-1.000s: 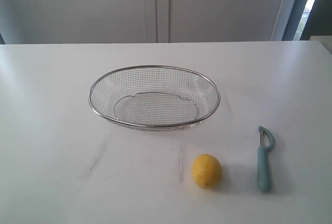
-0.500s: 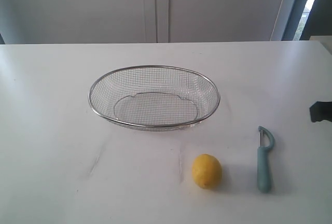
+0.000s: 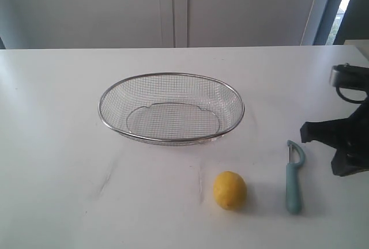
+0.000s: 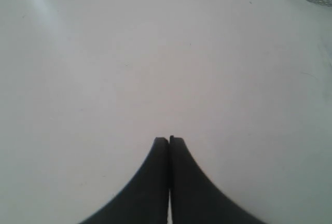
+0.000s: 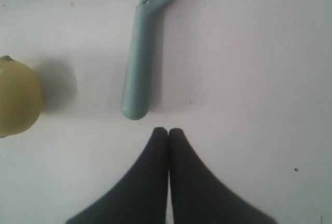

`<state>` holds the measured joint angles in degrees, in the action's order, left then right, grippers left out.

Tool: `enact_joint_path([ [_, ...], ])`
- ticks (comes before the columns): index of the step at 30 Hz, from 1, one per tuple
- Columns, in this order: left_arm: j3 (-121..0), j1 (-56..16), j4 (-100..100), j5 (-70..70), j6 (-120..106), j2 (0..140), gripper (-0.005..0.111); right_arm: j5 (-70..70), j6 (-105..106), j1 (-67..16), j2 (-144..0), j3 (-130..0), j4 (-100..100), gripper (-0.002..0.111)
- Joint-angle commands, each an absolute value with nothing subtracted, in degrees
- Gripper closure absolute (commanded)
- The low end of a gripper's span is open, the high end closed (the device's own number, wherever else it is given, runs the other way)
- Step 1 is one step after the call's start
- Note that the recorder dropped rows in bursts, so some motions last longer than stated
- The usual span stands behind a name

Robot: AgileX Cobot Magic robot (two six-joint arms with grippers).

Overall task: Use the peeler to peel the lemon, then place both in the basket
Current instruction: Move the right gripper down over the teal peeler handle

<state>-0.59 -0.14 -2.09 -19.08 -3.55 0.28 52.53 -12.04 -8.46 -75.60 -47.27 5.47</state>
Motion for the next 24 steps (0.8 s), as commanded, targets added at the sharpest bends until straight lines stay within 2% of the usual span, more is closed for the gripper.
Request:
enact_joint_path([
  [1,0.0,-0.1,-2.5,-19.3,-3.1,0.0,0.107,50.2,-14.5,-11.0,-78.0,-47.5,5.4,0.108],
  [9,0.0,-0.1,-2.5,-19.3,-3.1,0.0,0.107,41.3,-22.8,-15.0,-82.4,-47.5,4.0,0.108],
  [24,0.0,-0.1,-2.5,-19.3,-3.1,0.0,0.107,36.7,-27.3,-15.5,-90.5,-47.5,0.0,0.108],
])
